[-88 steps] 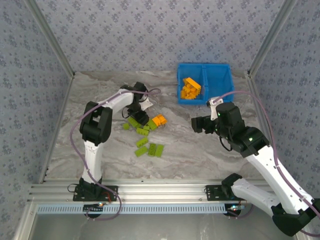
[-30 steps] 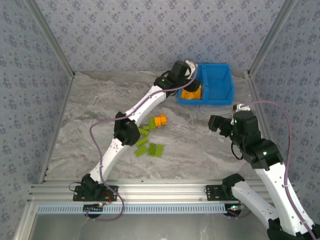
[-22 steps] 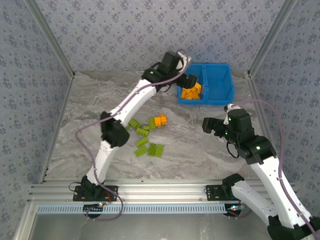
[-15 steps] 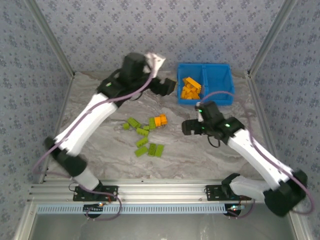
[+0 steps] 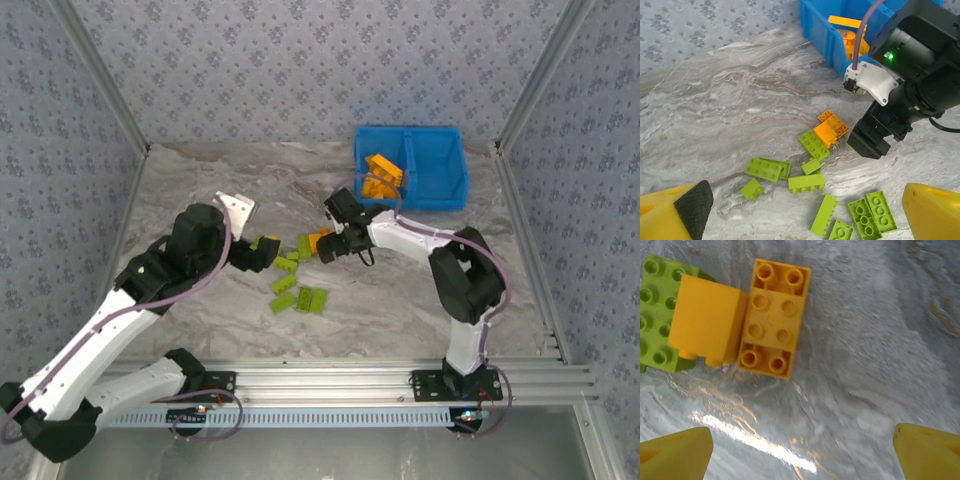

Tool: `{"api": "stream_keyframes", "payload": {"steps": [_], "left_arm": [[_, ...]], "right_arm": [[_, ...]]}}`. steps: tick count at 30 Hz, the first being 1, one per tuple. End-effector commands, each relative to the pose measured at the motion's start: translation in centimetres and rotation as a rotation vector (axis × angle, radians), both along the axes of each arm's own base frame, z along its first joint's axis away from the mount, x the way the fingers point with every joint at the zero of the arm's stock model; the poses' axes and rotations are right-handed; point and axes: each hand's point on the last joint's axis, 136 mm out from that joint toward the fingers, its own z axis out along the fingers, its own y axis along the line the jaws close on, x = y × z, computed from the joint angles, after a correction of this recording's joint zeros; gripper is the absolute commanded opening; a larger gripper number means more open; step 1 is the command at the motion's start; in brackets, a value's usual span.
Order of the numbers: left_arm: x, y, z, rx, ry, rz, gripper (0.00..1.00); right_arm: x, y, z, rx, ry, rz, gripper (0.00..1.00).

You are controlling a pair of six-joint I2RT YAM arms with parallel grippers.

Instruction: Sort the legos into containers by color

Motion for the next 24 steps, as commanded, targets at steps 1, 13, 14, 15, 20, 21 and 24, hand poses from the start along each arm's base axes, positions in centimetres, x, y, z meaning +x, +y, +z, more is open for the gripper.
{"api": "stream_keyframes", "payload": {"steps": [1, 13, 14, 15, 20, 21, 24], "left_arm": [[-0.2, 1.5, -0.3, -0.021, 0.002, 0.078, 0.99], [0.4, 1.2, -0.7, -0.006, 0.007, 0.072, 0.99], [0.4, 1.1, -0.7, -0.006, 0.009, 0.07, 0.99], [0.4, 1.0, -0.8, -0.006, 0.011, 0.069, 0.99], [0.4, 1.0, -1.2, -0.009, 0.022, 0.073, 0.99], [0.4, 1.1, -1.2, -0.01, 0.022, 0.074, 0.99], [0.4, 1.2, -1.2, -0.013, 0.021, 0.08, 0.99]], "right_arm": [[1.2, 1.4, 0.2, 0.038, -0.013, 0.035, 0.93], [4.7, 3.1, -2.5, 0.029, 0.003, 0.007, 0.7], [5.0, 3.0, -2.6, 0.029, 0.003, -0.001, 0.68], [5.3, 2.9, -2.7, 0.031, 0.005, -0.01, 0.66], [5.8, 2.6, -3.6, 0.023, 0.036, -0.036, 0.56], [5.8, 2.4, -3.7, 0.016, 0.037, -0.044, 0.51], [5.7, 1.5, -2.5, -0.005, 0.013, -0.084, 0.39]]}}
